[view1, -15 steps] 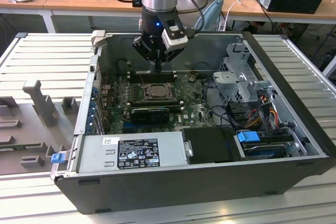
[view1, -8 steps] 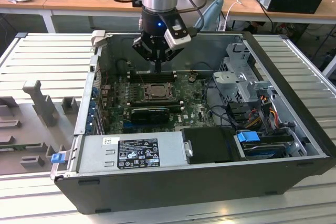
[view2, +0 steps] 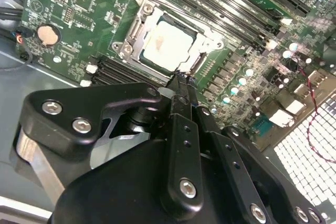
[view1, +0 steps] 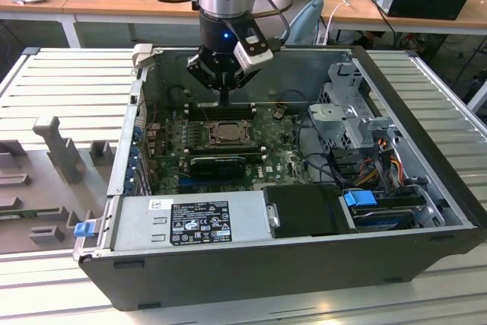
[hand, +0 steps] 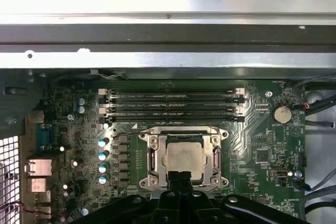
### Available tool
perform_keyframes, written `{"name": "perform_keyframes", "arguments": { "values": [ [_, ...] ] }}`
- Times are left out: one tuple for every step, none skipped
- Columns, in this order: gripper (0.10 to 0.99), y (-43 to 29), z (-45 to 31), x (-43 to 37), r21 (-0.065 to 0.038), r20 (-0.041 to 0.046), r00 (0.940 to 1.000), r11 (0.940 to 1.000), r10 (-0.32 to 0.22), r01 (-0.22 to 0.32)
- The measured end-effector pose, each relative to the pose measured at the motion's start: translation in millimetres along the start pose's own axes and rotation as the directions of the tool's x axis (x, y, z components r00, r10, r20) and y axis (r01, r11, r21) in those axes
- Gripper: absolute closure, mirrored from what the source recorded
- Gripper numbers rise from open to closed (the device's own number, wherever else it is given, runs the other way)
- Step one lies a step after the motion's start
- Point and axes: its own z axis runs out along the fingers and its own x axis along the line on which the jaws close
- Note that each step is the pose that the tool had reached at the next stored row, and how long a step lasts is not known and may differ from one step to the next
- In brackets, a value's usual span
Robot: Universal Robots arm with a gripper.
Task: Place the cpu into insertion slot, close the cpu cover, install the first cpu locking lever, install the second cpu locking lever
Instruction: 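Install the first cpu locking lever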
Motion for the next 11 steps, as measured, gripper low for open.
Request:
{"name": "perform_keyframes", "arguments": {
  "values": [
    [0.980, 0.0, 0.0, 1.5, 0.000, 0.0000, 1.0000, 1.0000, 0.000, 0.000],
    [0.980, -0.1, -0.1, 4.7, 0.000, 0.0000, 1.0000, 1.0000, 0.000, 0.000],
    [0.980, -0.1, -0.1, 8.7, -0.001, 0.0000, 1.0000, 1.0000, 0.000, 0.000],
    [0.980, -0.1, -0.1, 10.9, -0.001, 0.0001, 1.0000, 1.0000, 0.000, 0.000],
    [0.980, -0.2, -0.1, 12.5, -0.001, 0.0001, 1.0000, 1.0000, 0.000, 0.000],
    [0.980, -0.2, -0.2, 13.7, -0.001, 0.0000, 1.0000, 1.0000, 0.000, 0.000],
    [0.980, -0.2, -0.2, 15.4, -0.002, -0.0001, 1.0000, 1.0000, 0.000, 0.000],
    [0.980, -0.2, -0.2, 16.7, -0.002, 0.0000, 1.0000, 1.0000, 0.000, 0.000],
    [0.980, -0.2, -0.2, 18.7, -0.002, 0.0000, 1.0000, 1.0000, 0.000, 0.000],
    [0.980, -0.3, -0.2, 20.0, -0.002, 0.0000, 1.0000, 1.0000, 0.000, 0.000],
    [0.980, -0.3, -0.2, 21.0, -0.002, 0.0000, 1.0000, 1.0000, -0.001, 0.001]
  ]
}}
